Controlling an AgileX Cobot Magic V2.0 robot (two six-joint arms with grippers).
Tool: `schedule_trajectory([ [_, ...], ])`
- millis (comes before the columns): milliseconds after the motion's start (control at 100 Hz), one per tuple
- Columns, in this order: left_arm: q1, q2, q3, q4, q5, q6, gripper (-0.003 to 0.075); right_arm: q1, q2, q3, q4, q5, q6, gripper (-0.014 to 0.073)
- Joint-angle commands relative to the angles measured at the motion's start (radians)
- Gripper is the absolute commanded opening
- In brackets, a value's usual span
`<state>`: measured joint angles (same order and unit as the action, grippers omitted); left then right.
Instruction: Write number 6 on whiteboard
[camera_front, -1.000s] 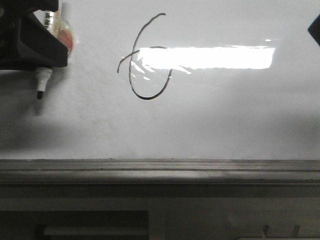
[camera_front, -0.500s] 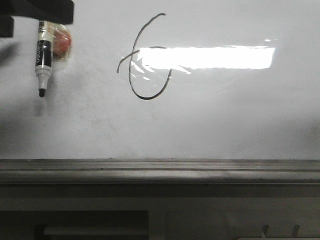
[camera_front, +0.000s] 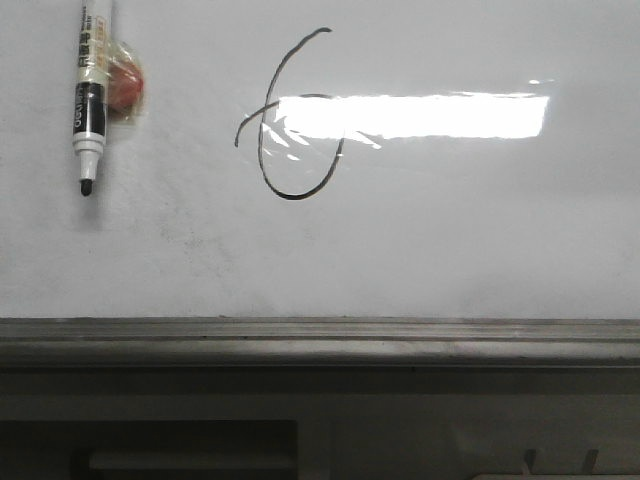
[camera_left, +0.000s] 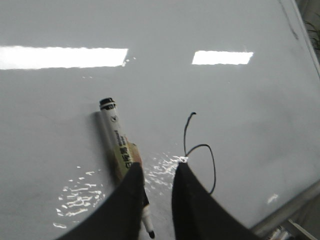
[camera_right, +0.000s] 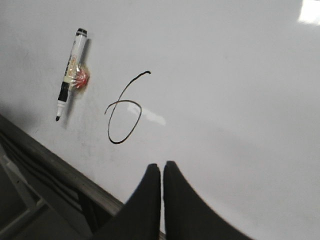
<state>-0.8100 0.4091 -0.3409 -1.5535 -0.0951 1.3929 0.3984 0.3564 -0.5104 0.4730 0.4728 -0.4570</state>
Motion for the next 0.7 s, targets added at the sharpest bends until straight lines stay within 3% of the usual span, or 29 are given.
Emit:
schedule_trajectory([
  [0, 0.001, -0.061, 0.023, 0.037, 0.059, 0.009, -0.002, -0.007, -0.087, 0.054, 0.024, -0.138, -0.014, -0.0065],
  [310, 0.001, -0.334, 0.145, 0.063, 0.054, 0.011, -0.002, -0.007, -0.38, 0.272, 0.043, -0.223, -0.015, -0.0065],
  [690, 0.001, -0.351, 0.152, -0.044, 0.036, 0.011, -0.002, -0.007, -0.377, 0.283, 0.045, -0.241, -0.015, -0.0065],
])
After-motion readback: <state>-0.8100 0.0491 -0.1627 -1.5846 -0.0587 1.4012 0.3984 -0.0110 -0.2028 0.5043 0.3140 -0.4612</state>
